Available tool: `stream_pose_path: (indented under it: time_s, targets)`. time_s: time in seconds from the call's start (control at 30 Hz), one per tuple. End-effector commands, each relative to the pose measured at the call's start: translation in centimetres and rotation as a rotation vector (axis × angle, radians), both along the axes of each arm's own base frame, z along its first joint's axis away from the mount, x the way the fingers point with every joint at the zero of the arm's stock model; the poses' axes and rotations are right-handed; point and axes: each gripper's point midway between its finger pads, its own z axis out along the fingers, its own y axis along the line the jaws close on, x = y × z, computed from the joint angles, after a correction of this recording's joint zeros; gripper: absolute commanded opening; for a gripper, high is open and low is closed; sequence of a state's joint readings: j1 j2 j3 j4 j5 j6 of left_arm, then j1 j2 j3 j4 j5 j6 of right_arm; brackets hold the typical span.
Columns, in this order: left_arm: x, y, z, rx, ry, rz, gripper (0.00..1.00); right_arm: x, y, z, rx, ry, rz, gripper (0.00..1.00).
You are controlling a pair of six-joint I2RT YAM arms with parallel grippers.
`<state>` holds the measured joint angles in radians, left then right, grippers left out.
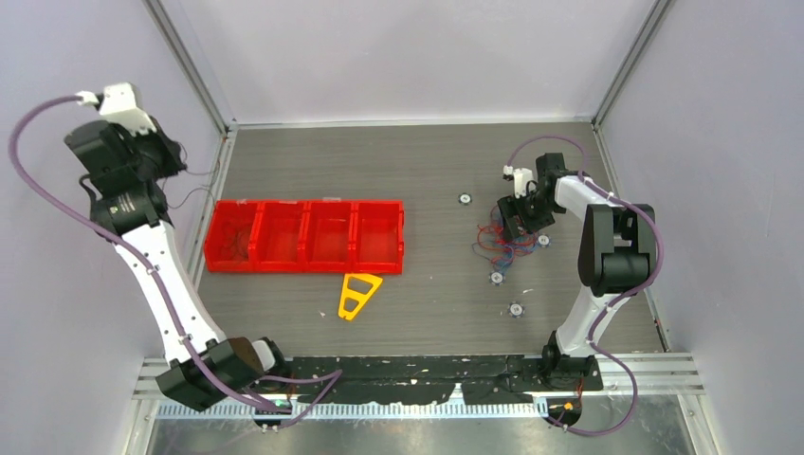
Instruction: Untangle the cables
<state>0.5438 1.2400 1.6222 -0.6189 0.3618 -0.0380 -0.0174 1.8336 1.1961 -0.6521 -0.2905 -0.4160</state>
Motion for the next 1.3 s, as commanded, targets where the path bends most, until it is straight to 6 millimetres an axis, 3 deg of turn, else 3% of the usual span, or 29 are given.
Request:
stream_pose_path:
  time_s: [0.0,0.13,0.23,0.4,0.47,0.6,0.77,1.07,1.27]
  targets:
    - [-2.4,-1.6,-4.3,0.063,0.098,-0.082,0.0,-0.9,0.0,-0.1,0.018,0.025,-0.025,0.78]
    - [-3.1,-2.6,-10.5,-0.003,0.225,-0.134,0.0,-1.3,0.0,-0.3,0.023,0.034,-0.031,0.78]
    - [-2.7,-2.5,-13.7,-0.061,0.296,-0.14,0.0,-1.7,-0.1,-0.4,0.016,0.038,-0.031,0.78]
    - [-1.3,-3.2,-16.1,-0.21,0.346,-0.171,0.0,-2.7,-0.3,-0.8,0.01,0.055,-0.033,0.78]
    - [-0.5,-3.2,-16.2,-0.261,0.35,-0.173,0.0,-3.0,-0.3,-1.0,0.011,0.062,-0.035,0.78]
    - [0.7,-4.8,-14.7,-0.319,0.334,-0.212,0.0,-3.4,-0.3,-1.2,0.011,0.069,-0.045,0.77]
    - [2.0,-3.3,-15.3,-0.314,0.343,-0.159,0.0,-3.3,-0.2,-1.4,0.016,0.074,-0.057,0.77]
    - [5.9,2.9,-16.3,-0.165,0.292,-0.039,0.0,-3.3,-0.2,-1.5,0.016,0.083,-0.066,0.78]
    - [6.7,7.4,-13.4,-0.038,0.234,0.053,0.0,-3.6,-0.3,-1.6,0.009,0.094,-0.066,0.77]
